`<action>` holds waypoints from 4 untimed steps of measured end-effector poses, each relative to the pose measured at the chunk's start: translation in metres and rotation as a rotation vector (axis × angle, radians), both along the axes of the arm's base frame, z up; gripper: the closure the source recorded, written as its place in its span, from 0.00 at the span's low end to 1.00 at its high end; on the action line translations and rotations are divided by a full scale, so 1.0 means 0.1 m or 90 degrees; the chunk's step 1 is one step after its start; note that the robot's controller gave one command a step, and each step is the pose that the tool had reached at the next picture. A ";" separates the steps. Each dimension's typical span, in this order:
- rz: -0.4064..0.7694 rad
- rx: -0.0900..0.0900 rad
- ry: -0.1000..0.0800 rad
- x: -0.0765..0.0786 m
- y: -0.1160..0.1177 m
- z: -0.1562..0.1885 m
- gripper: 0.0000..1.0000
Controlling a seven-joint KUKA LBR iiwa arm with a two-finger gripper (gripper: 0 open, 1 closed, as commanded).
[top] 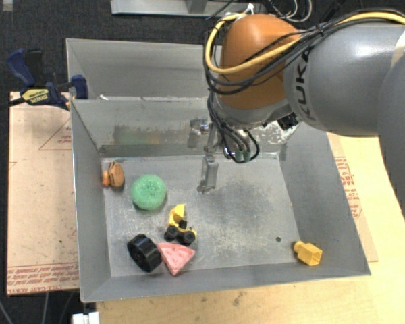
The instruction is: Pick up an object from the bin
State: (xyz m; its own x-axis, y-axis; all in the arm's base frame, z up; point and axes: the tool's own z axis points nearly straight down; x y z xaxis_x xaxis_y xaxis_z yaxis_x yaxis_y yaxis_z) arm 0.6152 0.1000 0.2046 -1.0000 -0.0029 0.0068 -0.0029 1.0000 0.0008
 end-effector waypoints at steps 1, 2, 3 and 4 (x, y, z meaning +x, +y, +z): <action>-0.001 0.000 -0.005 0.01 0.00 0.05 0.00; -0.037 0.001 -0.008 -0.23 0.11 -0.47 0.00; -0.016 0.000 -0.005 -0.22 0.52 -0.74 0.00; -0.030 0.001 -0.007 -0.36 0.77 -1.07 0.00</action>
Offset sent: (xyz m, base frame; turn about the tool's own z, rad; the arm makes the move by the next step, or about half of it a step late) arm -0.0464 0.0212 -0.0927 0.1024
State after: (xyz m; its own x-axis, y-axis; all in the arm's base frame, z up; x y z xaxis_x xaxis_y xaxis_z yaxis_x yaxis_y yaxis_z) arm 0.5793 0.1772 0.0979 -0.9990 0.0445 -0.0040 0.0445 0.9990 0.0025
